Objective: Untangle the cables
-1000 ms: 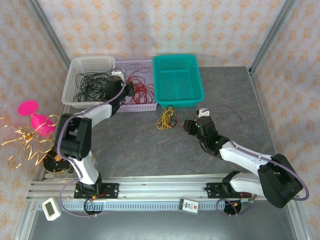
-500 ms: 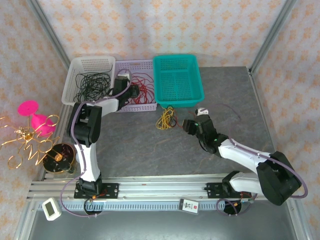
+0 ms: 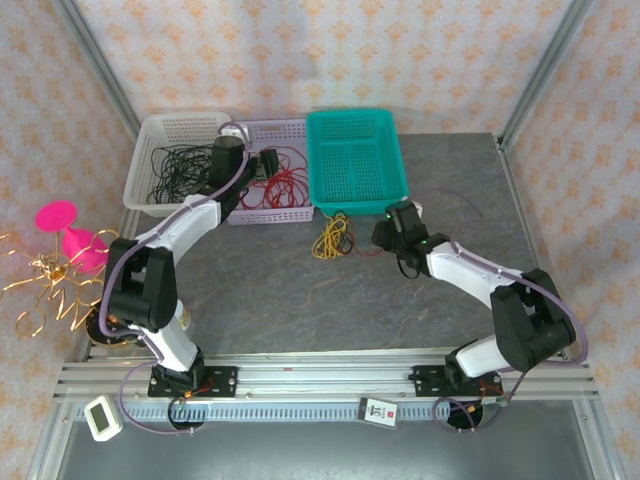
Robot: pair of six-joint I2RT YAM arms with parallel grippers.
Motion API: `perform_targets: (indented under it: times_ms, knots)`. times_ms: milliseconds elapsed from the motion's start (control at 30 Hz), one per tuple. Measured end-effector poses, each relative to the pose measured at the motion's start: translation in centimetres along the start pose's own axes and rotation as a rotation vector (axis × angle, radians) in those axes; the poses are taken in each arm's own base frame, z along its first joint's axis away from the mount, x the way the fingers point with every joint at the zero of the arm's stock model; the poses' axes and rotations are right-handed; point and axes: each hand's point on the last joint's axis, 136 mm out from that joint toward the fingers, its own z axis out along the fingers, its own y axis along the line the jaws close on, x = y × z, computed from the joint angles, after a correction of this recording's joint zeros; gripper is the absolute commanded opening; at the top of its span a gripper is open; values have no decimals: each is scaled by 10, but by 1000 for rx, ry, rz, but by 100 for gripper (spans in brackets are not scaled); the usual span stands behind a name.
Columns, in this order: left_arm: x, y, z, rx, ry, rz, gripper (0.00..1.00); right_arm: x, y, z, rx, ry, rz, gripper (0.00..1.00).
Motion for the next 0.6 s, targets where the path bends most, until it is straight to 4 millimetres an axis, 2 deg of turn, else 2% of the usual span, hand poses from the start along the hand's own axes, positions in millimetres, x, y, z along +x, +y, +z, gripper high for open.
perform_targets:
  times_ms: [67, 133, 200, 333, 400, 500, 600]
  knots:
    - [-7, -2, -10, -1, -18, 6, 77, 0, -6, 1, 16, 6, 58, 53]
    - [-6, -3, -20, -1, -19, 8, 69, 5, -6, 2, 7, 20, 119, 51]
    - [4, -5, -31, 5, -3, 13, 65, 18, -6, 6, -20, 54, 181, 51]
    - [33, -9, -56, 24, 34, 25, 66, 55, -13, 17, -29, 149, 284, 48]
    - [46, -11, -69, 41, 48, 29, 67, 67, -11, 23, -33, 182, 308, 46]
    - [60, -15, -86, 78, 59, 26, 67, 68, -9, 27, -28, 187, 332, 42]
    - [67, -16, -98, 102, 62, 18, 65, 69, -12, 31, 0, 189, 343, 31]
